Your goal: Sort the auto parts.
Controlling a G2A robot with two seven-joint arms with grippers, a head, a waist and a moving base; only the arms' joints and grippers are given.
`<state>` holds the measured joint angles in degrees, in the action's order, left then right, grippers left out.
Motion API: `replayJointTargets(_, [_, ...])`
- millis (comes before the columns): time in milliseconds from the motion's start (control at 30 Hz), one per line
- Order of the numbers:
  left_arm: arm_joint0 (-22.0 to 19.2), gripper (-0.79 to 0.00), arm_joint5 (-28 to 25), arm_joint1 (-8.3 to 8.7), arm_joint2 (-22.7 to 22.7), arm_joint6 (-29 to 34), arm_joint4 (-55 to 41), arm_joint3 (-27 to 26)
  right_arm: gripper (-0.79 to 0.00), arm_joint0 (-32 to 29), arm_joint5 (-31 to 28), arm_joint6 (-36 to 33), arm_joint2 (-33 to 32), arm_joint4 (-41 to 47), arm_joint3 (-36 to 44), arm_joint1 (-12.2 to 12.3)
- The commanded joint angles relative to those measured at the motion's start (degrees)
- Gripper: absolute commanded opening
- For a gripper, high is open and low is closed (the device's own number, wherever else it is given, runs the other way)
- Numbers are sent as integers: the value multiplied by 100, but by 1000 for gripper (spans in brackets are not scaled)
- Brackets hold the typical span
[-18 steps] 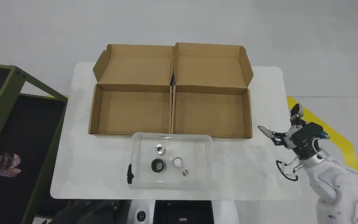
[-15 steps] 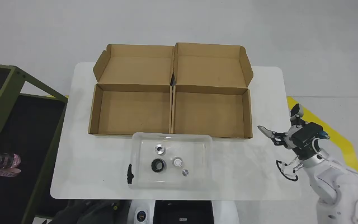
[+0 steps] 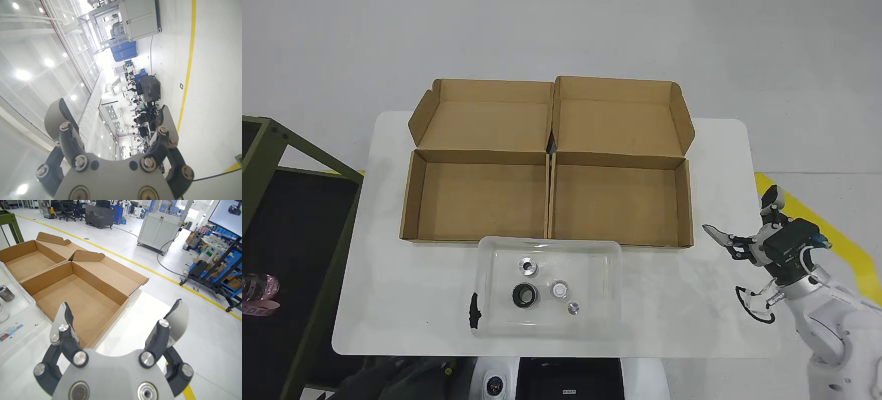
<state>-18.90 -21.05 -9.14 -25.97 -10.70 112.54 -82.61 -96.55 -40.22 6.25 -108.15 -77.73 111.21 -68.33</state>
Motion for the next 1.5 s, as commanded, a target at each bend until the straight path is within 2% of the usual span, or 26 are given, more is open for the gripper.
replayJointTargets(0, [0,0,0,0,0,0,0,0,0,9,-7,-31,47,-48,56,4])
replayJointTargets(400, [0,0,0,0,0,0,0,0,0,411,-958,-779,817,-627,484,123])
replayJointTargets(733, [0,0,0,0,0,0,0,0,0,766,-1557,-1413,1572,-523,627,188])
replayJointTargets(1133, [0,0,0,0,0,0,0,0,0,1271,-1773,-2447,2737,-77,796,255])
replayJointTargets(1467, [0,0,0,0,0,0,0,0,0,1581,-1778,-2925,3647,-89,716,278])
